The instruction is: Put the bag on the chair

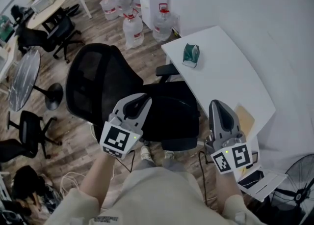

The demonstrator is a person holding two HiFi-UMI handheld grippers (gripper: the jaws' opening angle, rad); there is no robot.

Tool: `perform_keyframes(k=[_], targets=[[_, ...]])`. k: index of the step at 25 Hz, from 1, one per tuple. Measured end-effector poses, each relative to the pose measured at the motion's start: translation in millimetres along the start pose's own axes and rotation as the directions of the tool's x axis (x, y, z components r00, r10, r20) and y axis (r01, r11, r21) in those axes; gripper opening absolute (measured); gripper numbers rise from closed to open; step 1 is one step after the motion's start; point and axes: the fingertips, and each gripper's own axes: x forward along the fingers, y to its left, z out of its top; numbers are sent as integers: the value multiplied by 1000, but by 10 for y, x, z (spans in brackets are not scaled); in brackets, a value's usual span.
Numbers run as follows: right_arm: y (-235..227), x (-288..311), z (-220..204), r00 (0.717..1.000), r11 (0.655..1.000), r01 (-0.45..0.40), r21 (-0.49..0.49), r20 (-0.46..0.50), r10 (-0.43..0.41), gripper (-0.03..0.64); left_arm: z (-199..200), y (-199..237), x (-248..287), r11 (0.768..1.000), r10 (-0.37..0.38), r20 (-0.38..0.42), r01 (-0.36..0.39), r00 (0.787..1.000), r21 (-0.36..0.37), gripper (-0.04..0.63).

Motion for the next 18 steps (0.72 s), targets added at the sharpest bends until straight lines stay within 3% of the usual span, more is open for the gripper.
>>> perform_keyframes(k=[7,18], targets=[[253,-192,147,996,996,-89,-5,6,89,21,171,-170,-234,999,14,42,-16,999,47,44],[431,-298,-109,986,986,-153,62,-59,157,21,128,-275,-406,999,12,14,-12,1000,-34,28]])
